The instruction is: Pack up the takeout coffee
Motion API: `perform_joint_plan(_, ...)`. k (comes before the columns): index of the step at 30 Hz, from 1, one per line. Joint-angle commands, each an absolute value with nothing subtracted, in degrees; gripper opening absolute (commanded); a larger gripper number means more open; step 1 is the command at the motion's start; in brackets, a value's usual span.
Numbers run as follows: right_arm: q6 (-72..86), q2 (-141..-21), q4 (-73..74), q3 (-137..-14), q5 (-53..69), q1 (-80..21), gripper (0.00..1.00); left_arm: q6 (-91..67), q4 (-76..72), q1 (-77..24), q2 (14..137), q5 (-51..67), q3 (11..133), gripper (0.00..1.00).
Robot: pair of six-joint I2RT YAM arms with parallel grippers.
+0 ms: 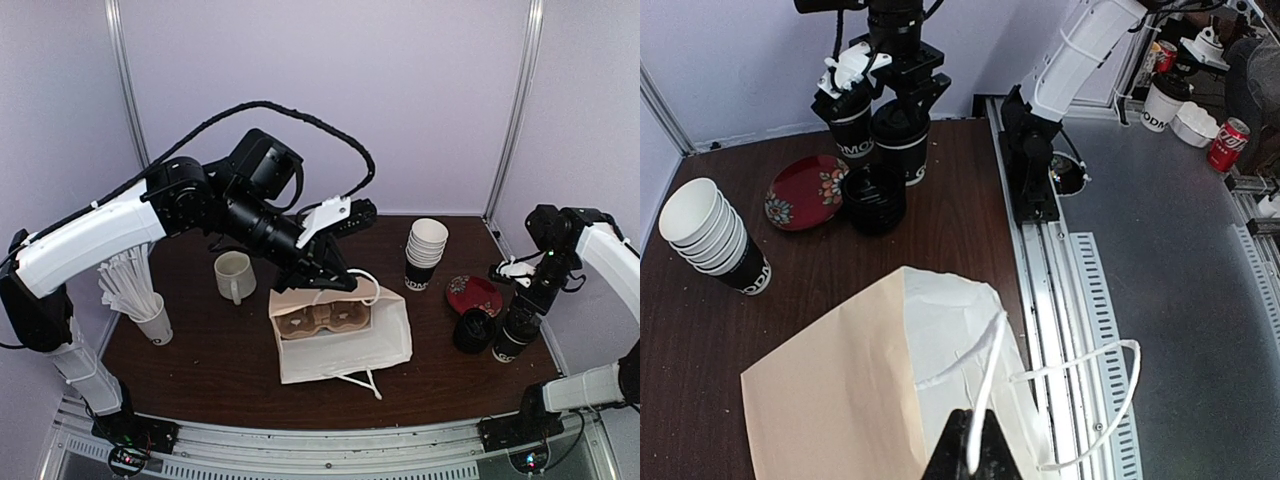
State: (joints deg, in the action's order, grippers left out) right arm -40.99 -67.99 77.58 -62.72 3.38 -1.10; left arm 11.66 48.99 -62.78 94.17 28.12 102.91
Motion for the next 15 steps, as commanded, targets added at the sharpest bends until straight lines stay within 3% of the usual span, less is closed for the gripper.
perform_joint_plan(1,-42.3,-68.9,76.8,-61.6,2.8,1.2,0.91,12.5,49.1,-62.6,93.8,28.2,105.3,0.0)
perform_joint_plan(5,-43.0,-70.6,75.8,-60.3,3.0,2.7,0.97,13.1,50.0,-62.6,94.3,28.0,106.5,0.0)
perform_joint_plan(15,-44.6,-70.7,75.1,-59.2,3.4,3.9,0.85,12.8,49.6,-62.6,94.4,28.3,105.9,0.0)
